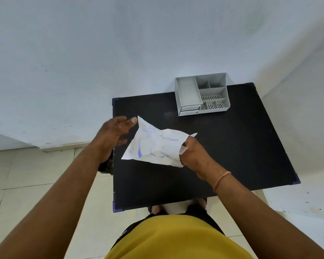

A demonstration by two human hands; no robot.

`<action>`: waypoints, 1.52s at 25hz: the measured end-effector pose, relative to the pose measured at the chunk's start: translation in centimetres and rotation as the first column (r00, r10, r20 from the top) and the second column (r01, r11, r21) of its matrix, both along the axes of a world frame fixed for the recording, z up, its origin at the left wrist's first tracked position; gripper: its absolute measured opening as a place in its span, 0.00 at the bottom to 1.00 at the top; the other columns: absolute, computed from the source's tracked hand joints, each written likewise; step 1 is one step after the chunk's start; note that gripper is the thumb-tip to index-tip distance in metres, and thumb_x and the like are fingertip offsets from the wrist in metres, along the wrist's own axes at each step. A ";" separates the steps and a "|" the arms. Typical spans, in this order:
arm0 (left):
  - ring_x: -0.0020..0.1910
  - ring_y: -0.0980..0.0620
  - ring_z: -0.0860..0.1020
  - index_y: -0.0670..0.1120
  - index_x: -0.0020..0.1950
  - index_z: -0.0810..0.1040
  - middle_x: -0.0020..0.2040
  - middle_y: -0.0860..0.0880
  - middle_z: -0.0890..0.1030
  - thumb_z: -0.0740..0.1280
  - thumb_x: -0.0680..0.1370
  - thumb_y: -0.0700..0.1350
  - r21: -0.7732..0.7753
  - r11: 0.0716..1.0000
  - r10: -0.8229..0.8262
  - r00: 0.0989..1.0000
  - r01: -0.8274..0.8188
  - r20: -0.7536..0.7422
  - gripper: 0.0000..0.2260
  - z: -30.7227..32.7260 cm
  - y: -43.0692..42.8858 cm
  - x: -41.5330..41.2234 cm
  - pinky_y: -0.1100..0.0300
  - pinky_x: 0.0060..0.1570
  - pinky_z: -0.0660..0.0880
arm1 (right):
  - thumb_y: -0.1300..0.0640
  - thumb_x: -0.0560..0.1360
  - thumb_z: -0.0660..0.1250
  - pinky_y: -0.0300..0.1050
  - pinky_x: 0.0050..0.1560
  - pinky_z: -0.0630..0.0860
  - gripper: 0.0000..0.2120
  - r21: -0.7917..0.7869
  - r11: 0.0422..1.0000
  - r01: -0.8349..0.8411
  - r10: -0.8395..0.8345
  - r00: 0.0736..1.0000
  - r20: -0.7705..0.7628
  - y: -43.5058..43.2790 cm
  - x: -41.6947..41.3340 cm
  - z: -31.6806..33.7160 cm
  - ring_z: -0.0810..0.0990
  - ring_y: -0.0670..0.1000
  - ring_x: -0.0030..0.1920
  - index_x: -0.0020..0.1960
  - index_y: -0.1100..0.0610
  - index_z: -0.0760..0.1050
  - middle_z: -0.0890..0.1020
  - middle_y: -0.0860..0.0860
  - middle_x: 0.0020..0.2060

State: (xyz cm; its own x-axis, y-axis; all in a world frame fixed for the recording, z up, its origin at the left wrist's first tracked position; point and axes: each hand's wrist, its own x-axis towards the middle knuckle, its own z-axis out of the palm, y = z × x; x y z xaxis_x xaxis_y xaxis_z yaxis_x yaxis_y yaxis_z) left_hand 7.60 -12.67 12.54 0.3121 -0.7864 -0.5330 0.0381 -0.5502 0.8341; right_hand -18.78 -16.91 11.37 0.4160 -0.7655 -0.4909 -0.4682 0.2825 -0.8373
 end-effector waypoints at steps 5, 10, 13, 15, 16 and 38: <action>0.62 0.35 0.86 0.44 0.72 0.81 0.68 0.37 0.84 0.81 0.73 0.47 0.094 0.973 -0.129 0.834 0.211 -0.536 0.28 -3.5 2.7 -1.4 0.39 0.60 0.84 | 0.61 0.80 0.72 0.36 0.46 0.80 0.17 -0.125 0.991 -0.050 0.036 0.993 -0.113 0.0 -1.5 -0.6 0.82 0.46 0.56 0.68 0.52 0.80 0.81 0.40 0.56; 0.58 0.37 0.88 0.46 0.71 0.81 0.65 0.39 0.87 0.73 0.76 0.40 0.078 0.992 -0.037 0.830 0.097 -0.556 0.22 -5.1 4.6 -3.8 0.44 0.49 0.88 | 0.63 0.81 0.69 0.45 0.44 0.86 0.07 0.239 0.950 0.200 -0.205 0.979 -0.003 1.1 -2.8 -1.9 0.88 0.54 0.49 0.53 0.55 0.85 0.89 0.54 0.50; 0.54 0.39 0.89 0.46 0.68 0.82 0.63 0.40 0.88 0.73 0.76 0.41 0.113 0.985 -0.043 0.830 0.127 -0.556 0.20 -5.2 5.0 -3.9 0.47 0.44 0.88 | 0.66 0.81 0.67 0.46 0.42 0.86 0.10 0.489 0.869 0.076 -0.188 0.965 0.183 1.5 -3.9 -1.2 0.89 0.57 0.46 0.55 0.60 0.87 0.90 0.58 0.48; 0.54 0.38 0.89 0.45 0.68 0.81 0.64 0.39 0.87 0.73 0.77 0.41 0.119 0.985 -0.038 0.827 0.126 -0.561 0.19 -5.7 5.2 -4.1 0.46 0.44 0.88 | 0.66 0.81 0.69 0.48 0.43 0.87 0.10 0.315 0.947 0.065 -0.107 0.987 0.118 1.7 -4.0 -2.0 0.90 0.56 0.47 0.57 0.60 0.87 0.90 0.58 0.49; 0.55 0.38 0.89 0.45 0.69 0.81 0.64 0.39 0.87 0.73 0.78 0.41 0.122 0.987 -0.021 0.834 0.106 -0.552 0.19 -5.9 5.2 -4.3 0.45 0.46 0.88 | 0.65 0.80 0.70 0.49 0.47 0.88 0.09 0.137 0.989 0.051 -0.058 0.997 0.050 1.9 -3.8 -2.3 0.90 0.54 0.48 0.57 0.59 0.87 0.90 0.56 0.50; 0.55 0.36 0.87 0.41 0.68 0.80 0.62 0.37 0.87 0.74 0.81 0.45 0.336 0.916 0.284 0.947 -0.221 -0.149 0.17 -16.1 6.9 -2.7 0.36 0.61 0.82 | 0.68 0.77 0.74 0.53 0.46 0.88 0.15 0.247 0.789 0.563 -0.607 0.776 0.170 0.3 -11.3 -0.6 0.88 0.55 0.53 0.60 0.54 0.81 0.87 0.56 0.56</action>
